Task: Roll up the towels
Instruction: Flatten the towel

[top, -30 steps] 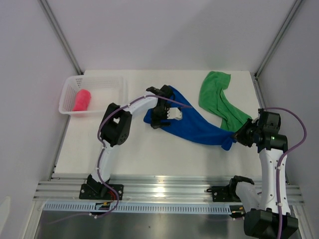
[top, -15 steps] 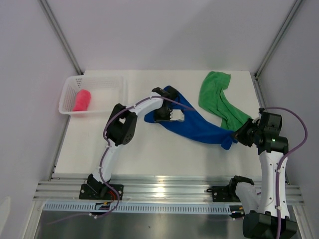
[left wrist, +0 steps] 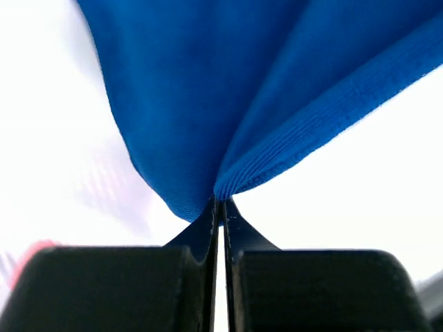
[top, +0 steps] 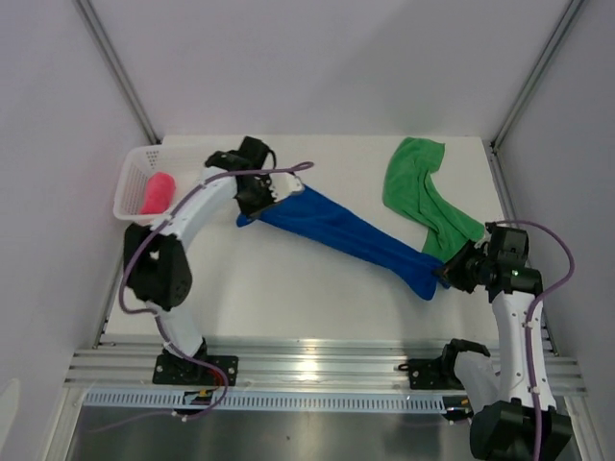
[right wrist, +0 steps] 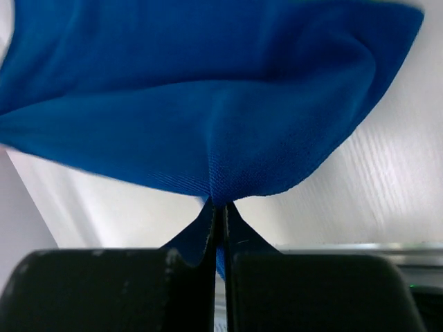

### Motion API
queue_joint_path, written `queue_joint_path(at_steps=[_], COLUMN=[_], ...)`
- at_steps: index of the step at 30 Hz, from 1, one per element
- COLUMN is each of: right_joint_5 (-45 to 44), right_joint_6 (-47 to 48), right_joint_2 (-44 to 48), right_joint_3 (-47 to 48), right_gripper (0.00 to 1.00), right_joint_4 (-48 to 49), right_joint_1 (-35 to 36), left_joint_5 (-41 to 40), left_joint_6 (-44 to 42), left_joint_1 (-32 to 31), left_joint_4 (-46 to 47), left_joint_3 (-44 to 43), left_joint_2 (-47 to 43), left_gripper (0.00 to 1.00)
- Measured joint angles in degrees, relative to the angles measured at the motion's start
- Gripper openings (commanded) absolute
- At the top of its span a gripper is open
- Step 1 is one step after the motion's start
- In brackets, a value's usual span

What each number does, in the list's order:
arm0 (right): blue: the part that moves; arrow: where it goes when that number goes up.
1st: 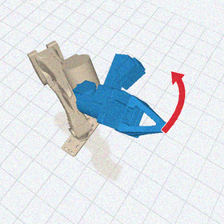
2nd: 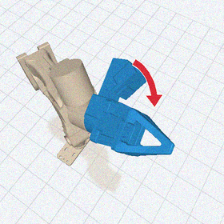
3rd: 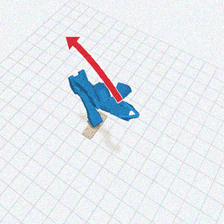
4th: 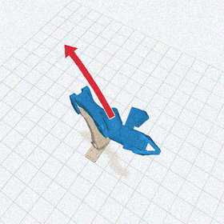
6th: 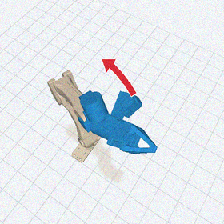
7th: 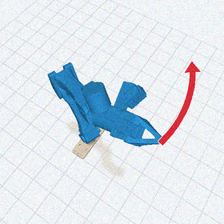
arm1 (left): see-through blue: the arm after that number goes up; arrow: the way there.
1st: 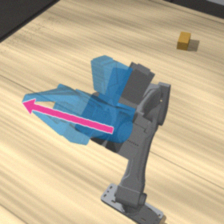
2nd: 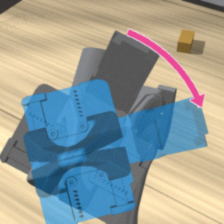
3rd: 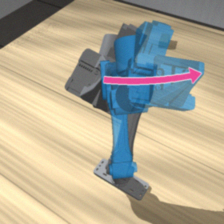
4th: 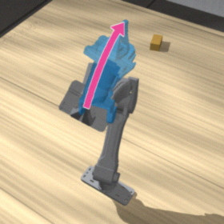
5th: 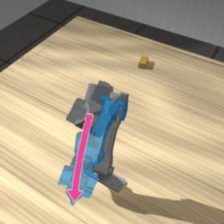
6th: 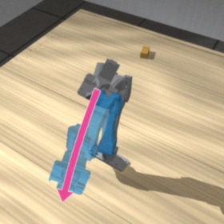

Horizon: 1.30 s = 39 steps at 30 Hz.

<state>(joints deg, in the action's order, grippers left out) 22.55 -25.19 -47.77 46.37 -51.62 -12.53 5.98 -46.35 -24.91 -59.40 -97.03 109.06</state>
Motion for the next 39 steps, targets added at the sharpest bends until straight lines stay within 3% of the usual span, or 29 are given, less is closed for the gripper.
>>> queue_joint_path(at_steps=[3, 6, 10, 13, 19, 27, 30, 31, 34, 37, 39], right_joint_5=[0.3, -1.3, -3.7, -5.3, -8.3, -13.1, -14.2, -14.3, -14.8, -16.7, -19.1], right_joint_6=[-2.8, -6.6, -11.0, -13.0, -16.3, -18.4, -19.1, -19.3, -19.8, -20.2, -20.6], right_joint_2=[0.0, -1.4, -5.1, -5.4, -4.8, -4.8, -5.1, -5.6, -7.9, -7.0, -3.7], right_joint_3=[-6.0, -10.6, -13.3, -15.6, -20.2, -20.7, -20.7, -20.7, -20.7, -20.1, -18.2], right_gripper=[0.00, 0.00, 0.00, 0.00, 0.03, 0.05, 0.11, 0.28, 0.44, 0.53, 0.54], right_joint_4=[2.1, 4.7, 7.3, 8.2, 8.6, 9.2, 10.2, 10.7, 11.0, 8.8, 5.9], right_joint_1=[3.5, 12.3, 21.6, 23.5, 24.7, 25.0, 24.9, 24.9, 24.9, 24.9, 24.9], left_joint_5=[0.7, 0.8, 1.8, 1.7, 1.5, 0.9, 1.1, 1.6, 2.4, 3.7, 5.5], left_joint_6=[-0.2, -0.2, 0.2, 0.4, 0.9, 1.3, 1.4, 1.2, 0.2, -2.4, -4.1], left_joint_1=[4.9, 4.5, 4.0, 4.0, 4.0, 4.3, 4.7, 4.8, 5.0, 5.4, 6.1], left_joint_4=[1.3, 0.5, 0.4, 0.2, 1.6, 3.4, 3.7, 3.4, 2.6, -1.8, -7.1], left_joint_3=[13.0, 26.3, 38.0, 44.9, 51.3, 51.2, 49.6, 48.8, 47.7, 47.7, 46.0], left_joint_2=[-13.3, -21.5, -22.5, -22.8, -24.1, -24.7, -24.7, -24.5, -24.3, -24.9, -25.7], left_gripper=[0.01, 0.01, 0.01, 0.01, 0.01, 0.01, 0.16, 0.27, 0.50, 0.66, 0.68])
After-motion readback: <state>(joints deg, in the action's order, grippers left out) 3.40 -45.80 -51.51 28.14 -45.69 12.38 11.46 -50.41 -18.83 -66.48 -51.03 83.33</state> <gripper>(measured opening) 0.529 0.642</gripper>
